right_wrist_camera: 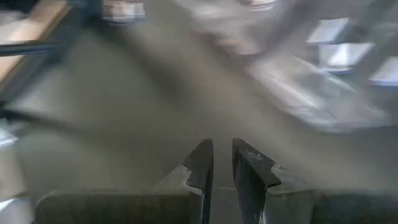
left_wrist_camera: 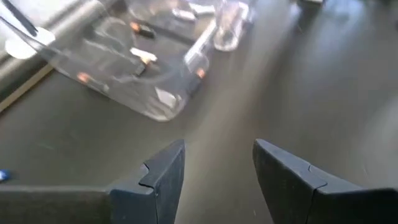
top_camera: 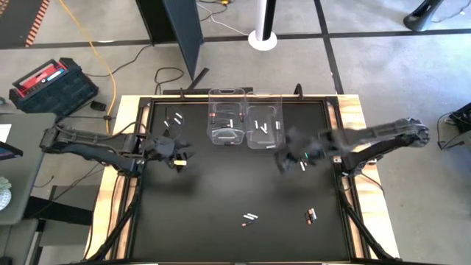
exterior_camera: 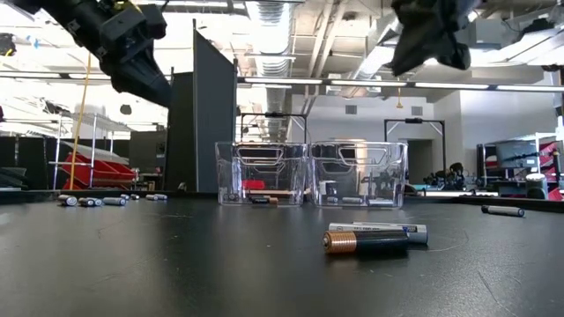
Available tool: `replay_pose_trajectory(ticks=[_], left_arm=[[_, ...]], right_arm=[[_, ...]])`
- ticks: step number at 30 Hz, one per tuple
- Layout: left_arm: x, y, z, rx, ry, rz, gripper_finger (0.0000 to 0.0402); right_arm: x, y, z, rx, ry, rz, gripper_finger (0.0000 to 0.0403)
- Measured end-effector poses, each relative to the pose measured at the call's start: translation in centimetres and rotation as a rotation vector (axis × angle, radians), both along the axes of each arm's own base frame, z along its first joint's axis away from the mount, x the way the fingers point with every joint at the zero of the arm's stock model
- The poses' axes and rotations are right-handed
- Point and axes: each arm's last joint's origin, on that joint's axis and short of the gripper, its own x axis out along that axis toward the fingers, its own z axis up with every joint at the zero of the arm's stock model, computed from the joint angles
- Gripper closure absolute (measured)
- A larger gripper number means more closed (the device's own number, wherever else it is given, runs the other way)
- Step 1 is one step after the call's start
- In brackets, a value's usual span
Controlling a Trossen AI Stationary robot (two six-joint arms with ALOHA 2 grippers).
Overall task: Sort batteries
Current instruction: Put the white battery into the right transparent bin
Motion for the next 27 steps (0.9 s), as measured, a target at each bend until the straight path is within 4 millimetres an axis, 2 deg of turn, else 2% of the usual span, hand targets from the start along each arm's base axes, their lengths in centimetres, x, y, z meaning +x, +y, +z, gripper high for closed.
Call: replay_pose_trajectory(ticks=[5, 10, 16, 22, 27], left_arm=[[-0.4, 1.3, -0.5, -0.02, 0.077, -0.01, 0.0221], [-0.9, 3.0, -1.3, -0.081, 0.171, 0.035, 0.0221], [-0.7, 4.2, -2.7, -0.166, 0.307, 0.01, 0.0221], [0.7, 5.1, -3.3, -0.15, 0.525, -0.057, 0.0221], [1.9, 6.0, -3.5, -0.116, 0.599, -0.095, 0.0221]], right_arm=[[0.8, 4.3, -3.1, 0.049, -0.218, 0.079, 0.0326], [1.8, 6.8, -6.0, 0.106, -0.194, 0.074, 0.0326], [2.8, 8.1, -8.5, 0.152, -0.127, 0.032, 0.0326], [3.8, 9.0, -9.5, 0.169, -0.16, 0.046, 0.0326], [4.5, 9.3, -10.0, 0.183, -0.192, 0.048, 0.0326]])
